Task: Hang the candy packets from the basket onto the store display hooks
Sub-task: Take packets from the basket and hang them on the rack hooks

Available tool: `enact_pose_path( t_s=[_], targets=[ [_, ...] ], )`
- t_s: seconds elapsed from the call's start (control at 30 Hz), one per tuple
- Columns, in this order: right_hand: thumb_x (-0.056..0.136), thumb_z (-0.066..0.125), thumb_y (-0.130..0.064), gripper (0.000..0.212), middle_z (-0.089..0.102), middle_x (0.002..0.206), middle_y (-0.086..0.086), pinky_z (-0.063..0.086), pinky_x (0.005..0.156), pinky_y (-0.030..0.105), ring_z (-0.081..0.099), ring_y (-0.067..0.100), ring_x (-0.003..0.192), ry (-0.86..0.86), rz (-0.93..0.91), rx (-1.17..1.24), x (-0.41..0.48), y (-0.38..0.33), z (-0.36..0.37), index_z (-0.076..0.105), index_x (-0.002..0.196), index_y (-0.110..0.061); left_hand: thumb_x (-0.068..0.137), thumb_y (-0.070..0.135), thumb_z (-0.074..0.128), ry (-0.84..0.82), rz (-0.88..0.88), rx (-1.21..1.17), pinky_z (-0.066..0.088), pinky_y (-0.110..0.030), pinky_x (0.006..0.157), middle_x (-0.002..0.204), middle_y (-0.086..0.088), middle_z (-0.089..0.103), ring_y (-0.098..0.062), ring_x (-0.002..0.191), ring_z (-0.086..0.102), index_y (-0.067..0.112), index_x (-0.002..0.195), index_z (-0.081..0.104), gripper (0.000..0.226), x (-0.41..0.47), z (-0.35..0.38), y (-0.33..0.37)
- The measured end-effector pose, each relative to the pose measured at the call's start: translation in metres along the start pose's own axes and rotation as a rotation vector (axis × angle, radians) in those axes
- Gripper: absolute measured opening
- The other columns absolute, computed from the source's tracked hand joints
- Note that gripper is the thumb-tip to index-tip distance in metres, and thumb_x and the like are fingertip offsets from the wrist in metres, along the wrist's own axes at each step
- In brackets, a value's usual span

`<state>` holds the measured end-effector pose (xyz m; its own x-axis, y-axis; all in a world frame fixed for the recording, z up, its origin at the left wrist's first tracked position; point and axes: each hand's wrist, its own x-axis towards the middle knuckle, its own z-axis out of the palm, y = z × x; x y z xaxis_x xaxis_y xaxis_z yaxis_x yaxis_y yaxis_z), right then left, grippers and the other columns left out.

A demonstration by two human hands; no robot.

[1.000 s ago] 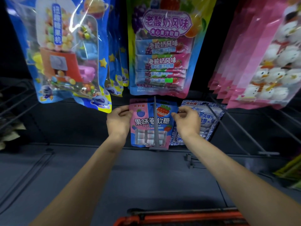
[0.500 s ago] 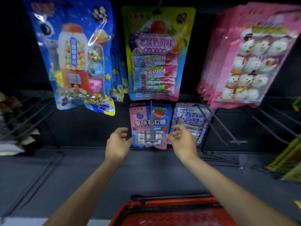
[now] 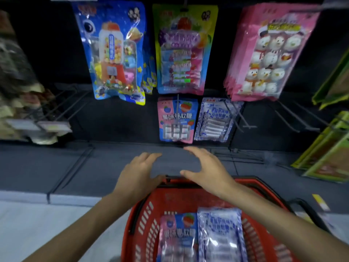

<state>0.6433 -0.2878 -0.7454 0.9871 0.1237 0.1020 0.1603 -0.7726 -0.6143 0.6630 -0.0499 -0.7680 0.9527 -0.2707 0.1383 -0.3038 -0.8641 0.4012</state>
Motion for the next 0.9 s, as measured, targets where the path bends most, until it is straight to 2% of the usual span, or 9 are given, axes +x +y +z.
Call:
enact_pose_path(
  t_s=[0.27, 0.4, 0.5, 0.57, 0.63, 0.7, 0.77, 0.83, 0.9],
  targets=[
    [0.087, 0.079, -0.039, 0.062, 0.057, 0.135, -0.005, 0.048, 0.107, 0.035, 0.057, 0.015, 0.125, -0.266, -0.060, -0.106, -0.068, 0.021, 0.070, 0.056, 0.143, -0.027, 0.094, 0.055, 0.062, -0.106, 0.033, 0.193, 0.043, -0.050, 0.110, 0.155, -0.001, 0.041, -0.029, 0.141, 0.044, 0.038, 0.160, 0.027, 0.077, -0.078, 0.031, -0.009],
    [0.093, 0.070, -0.034, 0.056, 0.053, 0.137, 0.004, 0.049, 0.102, 0.041, 0.051, 0.028, 0.128, -0.461, -0.080, -0.401, -0.082, 0.054, 0.122, 0.053, 0.144, -0.018, 0.097, 0.048, 0.060, -0.108, 0.002, 0.205, 0.046, -0.054, 0.106, 0.153, -0.008, 0.045, -0.036, 0.136, 0.049, 0.029, 0.160, 0.028, 0.074, -0.090, 0.059, -0.034],
    [0.091, 0.071, -0.025, 0.055, 0.052, 0.138, 0.014, 0.052, 0.098, 0.047, 0.052, 0.037, 0.126, -0.609, -0.176, -0.660, -0.085, 0.073, 0.157, 0.054, 0.141, -0.012, 0.098, 0.043, 0.059, -0.177, -0.091, 0.052, 0.053, -0.052, 0.101, 0.147, -0.007, 0.048, -0.033, 0.129, 0.053, 0.044, 0.161, 0.015, 0.077, -0.094, 0.074, -0.052],
    [0.074, 0.080, -0.015, 0.064, 0.057, 0.137, 0.017, 0.054, 0.092, 0.047, 0.059, 0.039, 0.121, -0.680, -0.290, -0.820, -0.082, 0.085, 0.181, 0.061, 0.135, -0.010, 0.099, 0.039, 0.059, -0.186, -0.148, -0.072, 0.059, -0.051, 0.093, 0.138, -0.007, 0.053, -0.032, 0.118, 0.060, 0.053, 0.160, 0.007, 0.081, -0.095, 0.081, -0.057],
    [0.072, 0.079, -0.010, 0.074, 0.049, 0.150, 0.020, 0.051, 0.095, 0.048, 0.053, 0.040, 0.132, -0.692, -0.436, -0.910, -0.077, 0.084, 0.200, 0.055, 0.143, -0.009, 0.100, 0.038, 0.059, -0.168, -0.150, -0.090, 0.061, -0.051, 0.086, 0.132, -0.007, 0.055, -0.032, 0.105, 0.066, 0.056, 0.158, 0.004, 0.082, -0.093, 0.087, -0.060],
    [0.088, 0.067, -0.007, 0.076, 0.026, 0.166, 0.022, 0.041, 0.108, 0.049, 0.030, 0.041, 0.150, -0.688, -0.547, -0.940, -0.068, 0.080, 0.215, 0.035, 0.157, -0.006, 0.100, 0.034, 0.060, -0.155, -0.162, -0.100, 0.062, -0.050, 0.081, 0.126, -0.006, 0.055, -0.031, 0.096, 0.069, 0.056, 0.159, 0.006, 0.083, -0.091, 0.090, -0.061],
    [0.097, 0.055, -0.006, 0.070, 0.015, 0.170, 0.022, 0.031, 0.117, 0.050, 0.017, 0.042, 0.156, -0.702, -0.557, -0.951, -0.058, 0.074, 0.225, 0.026, 0.161, -0.005, 0.100, 0.031, 0.058, -0.138, -0.162, -0.103, 0.061, -0.049, 0.079, 0.122, -0.006, 0.056, -0.032, 0.092, 0.068, 0.054, 0.159, 0.009, 0.080, -0.090, 0.092, -0.062],
    [0.099, 0.050, -0.008, 0.062, 0.020, 0.167, 0.020, 0.029, 0.119, 0.049, 0.020, 0.042, 0.155, -0.673, -0.477, -0.888, -0.052, 0.070, 0.234, 0.032, 0.158, -0.009, 0.100, 0.029, 0.057, -0.126, -0.166, -0.100, 0.060, -0.048, 0.079, 0.121, -0.006, 0.056, -0.032, 0.092, 0.067, 0.052, 0.160, 0.012, 0.079, -0.090, 0.092, -0.062],
    [0.098, 0.054, -0.009, 0.056, 0.030, 0.159, 0.017, 0.039, 0.110, 0.048, 0.032, 0.040, 0.146, -0.613, -0.307, -0.759, -0.050, 0.067, 0.240, 0.039, 0.152, -0.011, 0.100, 0.026, 0.057, -0.117, -0.169, -0.099, 0.060, -0.047, 0.077, 0.120, -0.006, 0.056, -0.032, 0.091, 0.066, 0.052, 0.160, 0.014, 0.078, -0.091, 0.091, -0.061]
  ],
)
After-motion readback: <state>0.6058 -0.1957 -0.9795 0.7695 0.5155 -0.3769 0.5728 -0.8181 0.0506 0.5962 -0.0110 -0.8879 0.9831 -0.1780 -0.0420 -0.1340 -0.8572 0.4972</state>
